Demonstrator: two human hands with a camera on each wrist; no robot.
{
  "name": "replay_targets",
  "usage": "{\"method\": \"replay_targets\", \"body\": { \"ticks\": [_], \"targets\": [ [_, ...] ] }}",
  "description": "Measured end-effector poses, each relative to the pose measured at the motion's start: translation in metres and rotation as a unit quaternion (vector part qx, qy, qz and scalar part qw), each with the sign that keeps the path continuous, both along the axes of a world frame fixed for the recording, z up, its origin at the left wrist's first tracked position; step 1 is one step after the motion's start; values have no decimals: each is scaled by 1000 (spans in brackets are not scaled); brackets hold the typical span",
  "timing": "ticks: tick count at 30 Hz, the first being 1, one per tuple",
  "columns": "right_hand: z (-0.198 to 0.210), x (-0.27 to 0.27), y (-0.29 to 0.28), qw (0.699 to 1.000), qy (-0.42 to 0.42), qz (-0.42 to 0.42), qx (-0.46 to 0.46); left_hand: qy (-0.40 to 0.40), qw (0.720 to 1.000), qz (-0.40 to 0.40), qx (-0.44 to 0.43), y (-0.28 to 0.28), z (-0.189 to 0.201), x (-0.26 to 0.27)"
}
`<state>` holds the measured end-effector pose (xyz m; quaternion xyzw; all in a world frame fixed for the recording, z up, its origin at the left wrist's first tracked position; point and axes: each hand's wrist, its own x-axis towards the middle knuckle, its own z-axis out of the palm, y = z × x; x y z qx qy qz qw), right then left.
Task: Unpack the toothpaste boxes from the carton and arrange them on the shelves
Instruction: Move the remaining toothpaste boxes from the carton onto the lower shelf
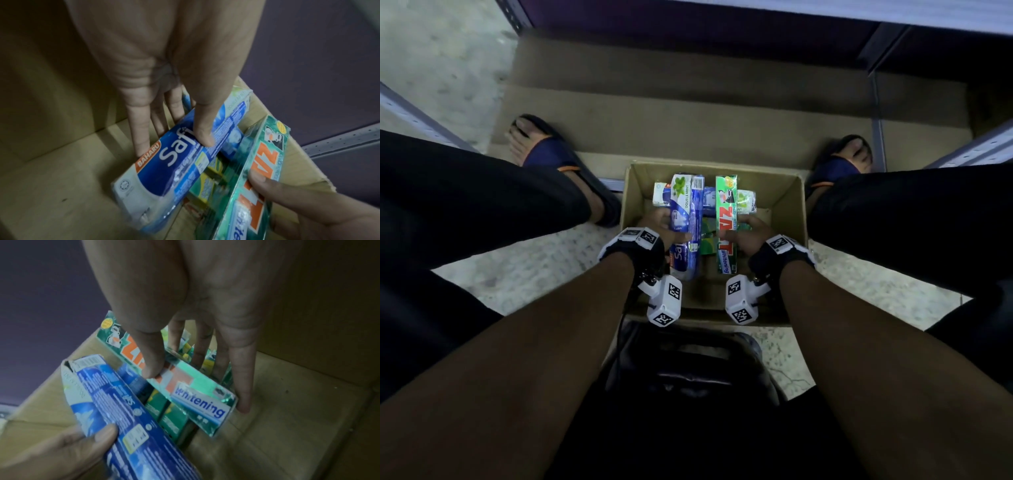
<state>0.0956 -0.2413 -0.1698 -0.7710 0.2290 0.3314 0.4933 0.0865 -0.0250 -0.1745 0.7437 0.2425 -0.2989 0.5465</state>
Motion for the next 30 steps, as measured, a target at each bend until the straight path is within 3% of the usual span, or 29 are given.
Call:
{"method": "replay_targets", "body": {
  "ticks": [9,13,30],
  "targets": [
    [42,5,2,997,-72,6,18,-83,996,25,30,10,54,7],
    [73,3,2,994,-103,22,9,-96,994,18,40,14,83,7],
    [216,-20,6,968,-247,19,50,-288,956,-13,51,14,230,-19]
  ]
}}
